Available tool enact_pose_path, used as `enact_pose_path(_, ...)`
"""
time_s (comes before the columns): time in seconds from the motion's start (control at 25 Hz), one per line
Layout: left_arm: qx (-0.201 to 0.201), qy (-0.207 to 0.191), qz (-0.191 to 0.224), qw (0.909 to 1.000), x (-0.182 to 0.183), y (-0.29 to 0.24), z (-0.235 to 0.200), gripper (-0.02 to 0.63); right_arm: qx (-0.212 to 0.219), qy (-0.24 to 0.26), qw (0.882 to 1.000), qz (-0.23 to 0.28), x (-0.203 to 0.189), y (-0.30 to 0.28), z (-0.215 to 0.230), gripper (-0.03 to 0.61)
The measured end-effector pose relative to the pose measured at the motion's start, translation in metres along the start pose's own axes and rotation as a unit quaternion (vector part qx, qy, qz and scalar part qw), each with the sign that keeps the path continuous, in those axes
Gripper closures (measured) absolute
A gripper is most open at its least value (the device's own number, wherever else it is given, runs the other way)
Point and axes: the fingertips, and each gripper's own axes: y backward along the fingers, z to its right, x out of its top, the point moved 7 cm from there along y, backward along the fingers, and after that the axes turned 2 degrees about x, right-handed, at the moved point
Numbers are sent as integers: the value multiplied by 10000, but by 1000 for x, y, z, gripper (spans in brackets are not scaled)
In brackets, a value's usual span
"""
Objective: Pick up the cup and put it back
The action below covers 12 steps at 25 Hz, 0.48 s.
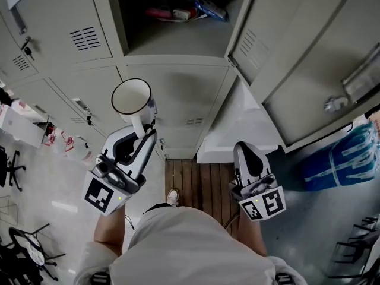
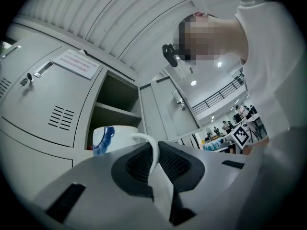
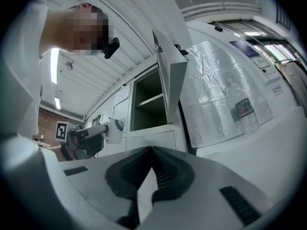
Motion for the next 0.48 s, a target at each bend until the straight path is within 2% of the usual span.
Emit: enact_pose_path(0.48,-3,42,-28,10000,-5,2,3,558,-3,48,10000,-30,-1,-1,-15,561)
